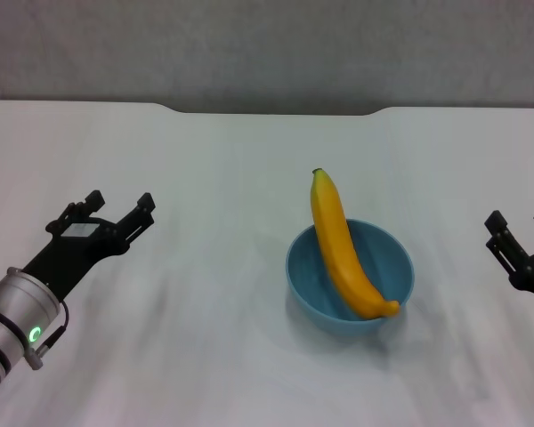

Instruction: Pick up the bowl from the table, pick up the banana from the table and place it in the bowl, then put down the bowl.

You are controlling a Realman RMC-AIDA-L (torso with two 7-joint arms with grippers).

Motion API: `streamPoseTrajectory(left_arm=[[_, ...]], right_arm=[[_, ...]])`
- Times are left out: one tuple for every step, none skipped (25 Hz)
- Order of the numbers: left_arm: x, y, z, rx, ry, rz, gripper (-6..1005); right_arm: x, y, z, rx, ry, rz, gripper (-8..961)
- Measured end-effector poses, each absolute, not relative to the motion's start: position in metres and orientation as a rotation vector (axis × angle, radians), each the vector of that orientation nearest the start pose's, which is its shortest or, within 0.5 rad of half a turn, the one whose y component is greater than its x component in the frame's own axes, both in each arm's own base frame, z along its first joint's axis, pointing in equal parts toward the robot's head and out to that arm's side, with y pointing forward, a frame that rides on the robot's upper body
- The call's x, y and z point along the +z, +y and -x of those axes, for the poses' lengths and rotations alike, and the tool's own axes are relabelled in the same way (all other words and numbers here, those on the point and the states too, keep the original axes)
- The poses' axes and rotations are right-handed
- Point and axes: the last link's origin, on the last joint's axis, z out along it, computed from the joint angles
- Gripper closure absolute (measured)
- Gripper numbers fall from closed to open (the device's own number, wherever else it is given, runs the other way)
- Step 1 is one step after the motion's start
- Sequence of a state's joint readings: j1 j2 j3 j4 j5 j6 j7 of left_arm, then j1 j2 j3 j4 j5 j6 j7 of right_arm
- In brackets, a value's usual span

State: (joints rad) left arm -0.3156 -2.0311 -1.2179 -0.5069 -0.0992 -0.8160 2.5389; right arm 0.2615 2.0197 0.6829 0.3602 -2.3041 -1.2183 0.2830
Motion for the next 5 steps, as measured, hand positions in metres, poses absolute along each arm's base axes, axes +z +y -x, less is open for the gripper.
streamPoseTrajectory(left_arm=[[-0.0358, 0.3400, 0.3024, -0.844, -0.847, 1.840, 118], [-0.0358, 0.3400, 0.3024, -0.844, -0.847, 1.840, 118], [-0.0360, 0.3396, 0.3024, -0.847, -0.848, 1.841, 118], [-0.0362, 0.3389, 0.3021, -0.851, -0.845, 1.842, 118], [-0.0368, 0.3378, 0.3021, -0.853, -0.841, 1.843, 118]], right_arm=[[-0.0288, 0.2834, -0.3262, 0.885, 0.677, 1.669, 168], [-0.0293, 0.2836, -0.3257, 0.887, 0.677, 1.672, 168], [-0.0298, 0.2836, -0.3253, 0.887, 0.677, 1.675, 168], [-0.0303, 0.2837, -0.3249, 0.888, 0.677, 1.678, 168], [-0.0303, 0.2839, -0.3248, 0.888, 0.677, 1.678, 168]])
